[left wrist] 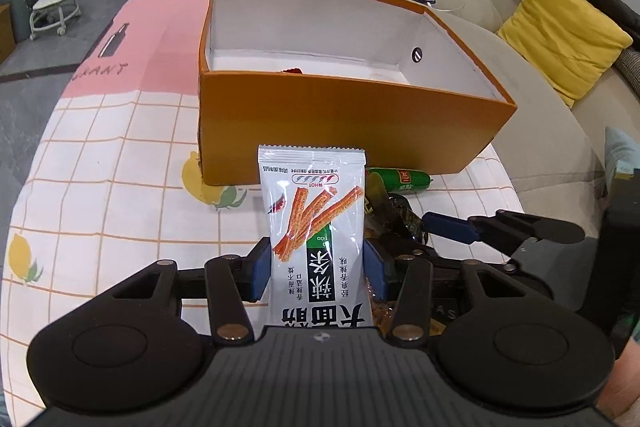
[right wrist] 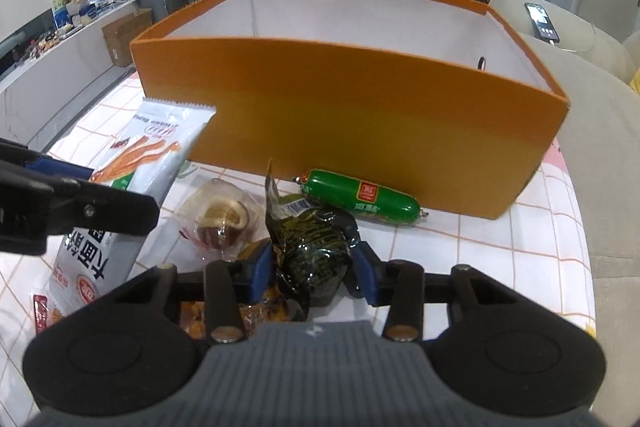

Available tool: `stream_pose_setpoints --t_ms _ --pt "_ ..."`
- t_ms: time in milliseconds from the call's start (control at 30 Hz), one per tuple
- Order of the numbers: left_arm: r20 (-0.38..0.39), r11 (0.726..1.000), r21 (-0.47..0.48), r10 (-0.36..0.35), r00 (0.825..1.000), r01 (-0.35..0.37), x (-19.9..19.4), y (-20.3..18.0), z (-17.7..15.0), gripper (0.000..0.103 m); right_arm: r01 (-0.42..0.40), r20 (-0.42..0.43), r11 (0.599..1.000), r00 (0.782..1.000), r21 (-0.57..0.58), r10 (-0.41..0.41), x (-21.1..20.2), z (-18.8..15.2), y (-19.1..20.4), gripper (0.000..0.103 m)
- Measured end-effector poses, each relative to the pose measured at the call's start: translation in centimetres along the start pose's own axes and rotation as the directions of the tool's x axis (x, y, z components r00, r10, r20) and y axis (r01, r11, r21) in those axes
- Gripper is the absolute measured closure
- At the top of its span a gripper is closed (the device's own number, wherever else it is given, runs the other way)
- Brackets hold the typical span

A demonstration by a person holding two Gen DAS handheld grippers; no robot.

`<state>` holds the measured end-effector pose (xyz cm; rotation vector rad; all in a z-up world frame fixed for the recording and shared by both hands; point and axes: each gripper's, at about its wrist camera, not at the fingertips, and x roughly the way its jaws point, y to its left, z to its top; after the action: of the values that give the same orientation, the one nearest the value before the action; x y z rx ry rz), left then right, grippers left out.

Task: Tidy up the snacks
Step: 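Grasp the dark green pouch with the right gripper while the left holds the white packet, then carry the white packet and dark green pouch over the orange box with both grippers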

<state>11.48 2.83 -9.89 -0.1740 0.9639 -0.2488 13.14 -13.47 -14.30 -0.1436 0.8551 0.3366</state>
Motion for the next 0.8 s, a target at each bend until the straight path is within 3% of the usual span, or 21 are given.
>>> stream_pose_setpoints --t_ms 300,800 --pt "-0.022 1.0 -0.002 0.01 1.0 -0.01 0.1 -0.3 -0.2 0.049 -0.025 -0.004 0.998 1.0 0.05 0.025 0.2 -0.1 -0.4 0.065" --pt "0.035 0.999 -0.05 -0.006 0.999 0.008 -4.4 -1.9 0.5 0.049 -0.076 0.051 0.992 0.996 0.1 0.071 -7.9 0.4 -1.3 0.065"
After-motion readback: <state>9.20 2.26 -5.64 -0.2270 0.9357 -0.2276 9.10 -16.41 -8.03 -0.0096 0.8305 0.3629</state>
